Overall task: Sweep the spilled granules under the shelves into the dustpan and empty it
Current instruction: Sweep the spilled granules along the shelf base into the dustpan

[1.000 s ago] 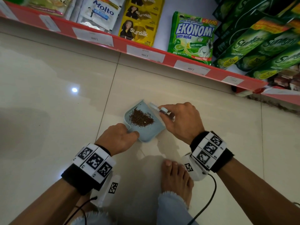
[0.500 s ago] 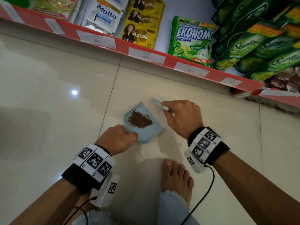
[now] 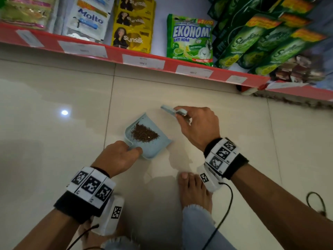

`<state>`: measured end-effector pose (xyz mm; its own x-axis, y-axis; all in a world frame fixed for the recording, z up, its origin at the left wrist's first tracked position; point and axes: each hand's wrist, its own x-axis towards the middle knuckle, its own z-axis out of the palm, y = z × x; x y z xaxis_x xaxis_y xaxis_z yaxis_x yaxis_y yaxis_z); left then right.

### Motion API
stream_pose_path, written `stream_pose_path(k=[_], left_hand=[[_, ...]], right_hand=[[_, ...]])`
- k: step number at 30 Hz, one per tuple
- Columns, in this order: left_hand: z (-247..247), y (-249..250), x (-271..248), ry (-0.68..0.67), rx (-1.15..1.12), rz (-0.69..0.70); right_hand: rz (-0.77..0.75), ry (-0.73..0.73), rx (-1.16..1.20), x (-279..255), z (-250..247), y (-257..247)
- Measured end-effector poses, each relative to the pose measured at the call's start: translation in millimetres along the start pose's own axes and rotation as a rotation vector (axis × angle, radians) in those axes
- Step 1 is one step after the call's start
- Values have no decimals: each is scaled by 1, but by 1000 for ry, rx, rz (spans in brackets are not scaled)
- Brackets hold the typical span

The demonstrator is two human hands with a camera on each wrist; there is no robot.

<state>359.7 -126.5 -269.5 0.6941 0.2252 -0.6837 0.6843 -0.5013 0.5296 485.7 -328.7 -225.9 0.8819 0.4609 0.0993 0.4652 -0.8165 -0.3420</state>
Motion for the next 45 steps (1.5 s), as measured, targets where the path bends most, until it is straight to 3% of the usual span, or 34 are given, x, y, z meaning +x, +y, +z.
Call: stream_pose_path(k=[6,13,22,29,35,45], left_hand=[[-4,-4,3,-44,-1,34],[-15,3,-1,-52,0,149],[-3,83,3,-225,-50,290],[50,164,8,-348,15,299],[93,222,16,-430,50,266],[159,291,23,-376,112,210]], right_hand=[[-118,-157,4,-23,22,-26],[282,-58,402,-22,-5,-21],[574,9,691,-39,-92,40],[639,193,852,-77,-134,108],[532,226,826,-100,-158,180],[330,202,400,-100,-210,276]])
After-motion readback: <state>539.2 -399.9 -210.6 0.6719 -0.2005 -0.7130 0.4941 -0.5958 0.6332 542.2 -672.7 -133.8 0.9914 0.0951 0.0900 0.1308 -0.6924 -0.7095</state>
